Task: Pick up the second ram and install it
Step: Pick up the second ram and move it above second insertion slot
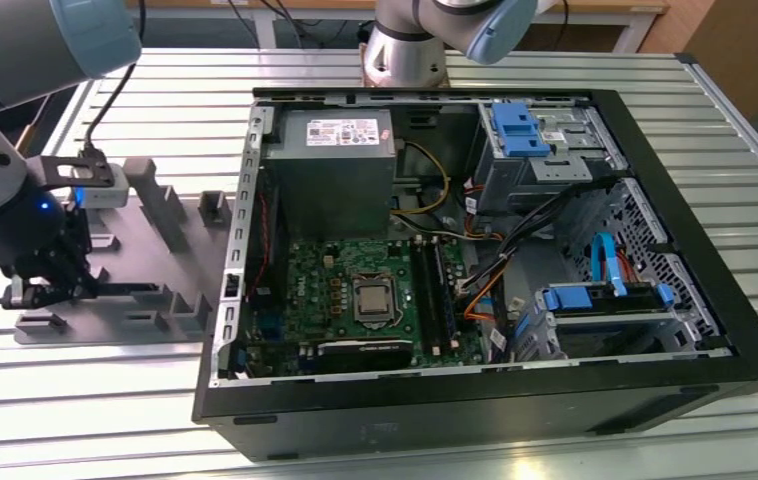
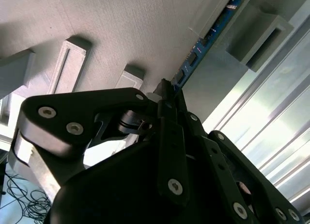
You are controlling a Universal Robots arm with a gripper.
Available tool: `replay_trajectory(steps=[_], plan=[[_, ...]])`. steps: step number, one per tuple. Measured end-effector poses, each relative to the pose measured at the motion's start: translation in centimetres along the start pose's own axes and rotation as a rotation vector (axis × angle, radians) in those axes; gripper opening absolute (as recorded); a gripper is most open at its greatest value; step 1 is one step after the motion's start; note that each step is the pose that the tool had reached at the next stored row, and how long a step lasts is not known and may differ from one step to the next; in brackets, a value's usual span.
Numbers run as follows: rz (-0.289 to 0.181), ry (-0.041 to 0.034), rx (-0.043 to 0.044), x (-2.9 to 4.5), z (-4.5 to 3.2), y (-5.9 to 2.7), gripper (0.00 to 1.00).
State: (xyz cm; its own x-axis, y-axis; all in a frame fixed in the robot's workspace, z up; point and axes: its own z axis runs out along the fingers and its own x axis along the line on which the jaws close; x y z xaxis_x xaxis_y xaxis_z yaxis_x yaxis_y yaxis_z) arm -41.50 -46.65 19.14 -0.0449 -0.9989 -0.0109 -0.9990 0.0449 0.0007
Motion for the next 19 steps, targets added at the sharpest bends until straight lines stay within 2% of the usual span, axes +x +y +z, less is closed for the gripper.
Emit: replay_trajectory(steps=[19], plan=[[0.000, 0.0001, -0.0001, -0.01, -0.63, 0.00, 0.14]])
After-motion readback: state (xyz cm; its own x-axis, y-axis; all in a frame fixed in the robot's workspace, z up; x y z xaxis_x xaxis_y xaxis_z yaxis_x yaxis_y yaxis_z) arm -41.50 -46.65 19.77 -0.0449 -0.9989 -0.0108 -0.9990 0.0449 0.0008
